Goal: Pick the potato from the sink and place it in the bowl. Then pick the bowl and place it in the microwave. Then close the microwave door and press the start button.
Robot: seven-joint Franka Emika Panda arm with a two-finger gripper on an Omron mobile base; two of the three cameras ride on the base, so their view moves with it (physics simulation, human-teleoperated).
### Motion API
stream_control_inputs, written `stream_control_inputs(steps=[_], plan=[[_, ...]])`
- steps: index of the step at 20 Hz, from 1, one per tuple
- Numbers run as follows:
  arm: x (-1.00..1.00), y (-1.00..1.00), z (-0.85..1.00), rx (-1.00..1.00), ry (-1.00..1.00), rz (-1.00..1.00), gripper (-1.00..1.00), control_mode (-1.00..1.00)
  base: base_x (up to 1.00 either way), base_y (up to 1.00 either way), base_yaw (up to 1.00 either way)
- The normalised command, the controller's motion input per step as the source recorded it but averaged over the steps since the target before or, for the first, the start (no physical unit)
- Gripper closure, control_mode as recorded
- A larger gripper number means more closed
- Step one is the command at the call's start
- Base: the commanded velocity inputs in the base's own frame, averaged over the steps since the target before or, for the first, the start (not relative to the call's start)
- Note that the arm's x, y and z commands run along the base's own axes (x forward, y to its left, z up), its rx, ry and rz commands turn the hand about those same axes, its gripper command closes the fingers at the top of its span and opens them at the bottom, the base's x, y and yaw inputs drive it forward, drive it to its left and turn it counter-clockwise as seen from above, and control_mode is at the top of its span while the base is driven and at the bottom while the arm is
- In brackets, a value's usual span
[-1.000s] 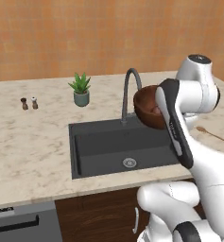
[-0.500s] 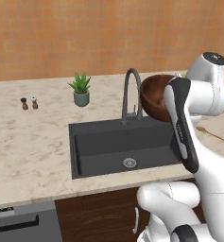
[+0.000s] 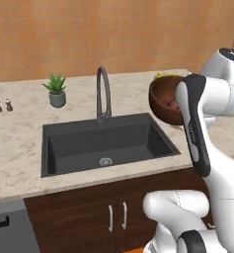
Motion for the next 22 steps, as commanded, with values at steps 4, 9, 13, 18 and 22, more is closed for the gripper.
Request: stream_control_inputs(steps=[4, 9, 13, 18, 22], plan=[[0.00, 0.00, 0.00, 0.00, 0.00, 0.00, 1.00, 1.00, -0.09, -0.47, -0.65], [0.00, 0.00, 0.00, 0.00, 0.00, 0.00, 1.00, 1.00, 0.00, -0.25, -0.82], [0.00, 0.00, 0.00, 0.00, 0.00, 0.00, 1.00, 1.00, 0.42, -0.94, -0.54], [0.00, 0.00, 0.00, 0.00, 0.00, 0.00, 1.00, 1.00, 0.16, -1.00, -0.47], [0.00, 0.00, 0.00, 0.00, 0.00, 0.00, 1.00, 1.00, 0.06, -1.00, -0.43]])
